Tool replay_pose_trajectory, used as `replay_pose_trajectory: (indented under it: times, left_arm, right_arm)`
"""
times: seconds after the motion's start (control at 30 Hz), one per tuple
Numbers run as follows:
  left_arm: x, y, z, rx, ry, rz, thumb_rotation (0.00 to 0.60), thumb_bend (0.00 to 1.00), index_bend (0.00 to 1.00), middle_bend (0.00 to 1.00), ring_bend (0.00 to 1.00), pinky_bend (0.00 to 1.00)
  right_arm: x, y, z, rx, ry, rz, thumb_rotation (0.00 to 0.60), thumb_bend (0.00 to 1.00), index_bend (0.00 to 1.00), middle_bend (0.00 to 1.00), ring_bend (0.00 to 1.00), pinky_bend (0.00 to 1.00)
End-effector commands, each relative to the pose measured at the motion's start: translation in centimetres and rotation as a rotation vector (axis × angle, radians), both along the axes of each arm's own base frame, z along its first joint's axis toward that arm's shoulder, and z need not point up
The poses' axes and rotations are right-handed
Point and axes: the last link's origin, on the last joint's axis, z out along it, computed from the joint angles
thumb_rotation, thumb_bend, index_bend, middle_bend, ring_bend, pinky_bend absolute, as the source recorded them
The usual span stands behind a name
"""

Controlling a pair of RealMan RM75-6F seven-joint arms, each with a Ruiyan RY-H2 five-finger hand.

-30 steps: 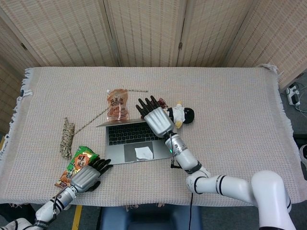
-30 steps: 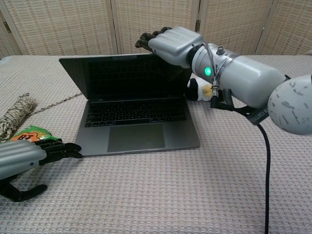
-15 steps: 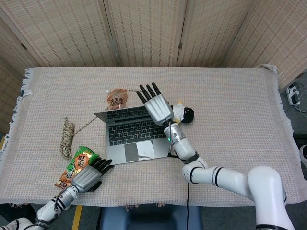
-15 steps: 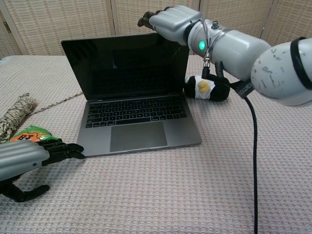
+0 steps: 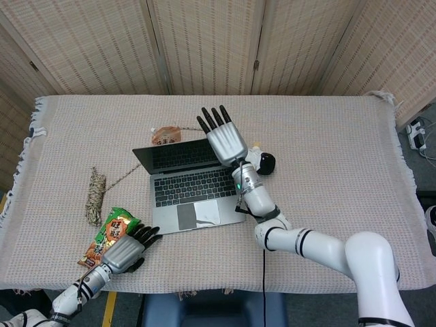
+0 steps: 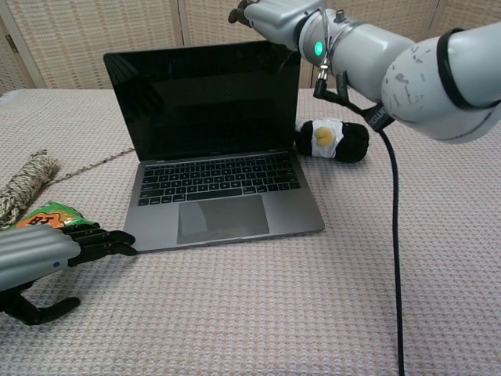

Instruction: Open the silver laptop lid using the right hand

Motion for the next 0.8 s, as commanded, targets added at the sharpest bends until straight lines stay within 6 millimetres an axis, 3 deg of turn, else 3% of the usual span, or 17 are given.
replay_pose_trajectory:
  times: [0.03,0.47,0.6,0.8]
  left_arm:
    - [0.0,0.0,0.0,0.000,0.000,0.000,0.600,0.57,0.04,0.06,0.02,0.00]
    - [0.1,0.0,0.3,0.009,-0.009,-0.004,0.600,0.57,0.04,0.06,0.02,0.00]
    - [0.5,-0.1,0.9,0.034,-0.042,-0.012,0.600,0.57,0.04,0.06,0.02,0.00]
    - [1.2,-0.3,2.7,0.080,-0.093,-0.028,0.600,0.57,0.04,0.06,0.02,0.00]
  right_arm:
    - [0.1,-0.7,0.3,-0.015,0.001,-0.016,0.600,0.64,0.00,0.00,0.00,0.00]
    - [-1.0,-2.8,1.1,-0.051,0.005,-0.087,0.600,0.64,0.00,0.00,0.00,0.00]
    - [-1.0,-1.7,2.1,-0.008,-0.085,-0.057,0.600,0.64,0.00,0.00,0.00,0.00]
    - [-2.7,1.9,5.6,0.044,-0.181,0.001,0.600,0.64,0.00,0.00,0.00,0.00]
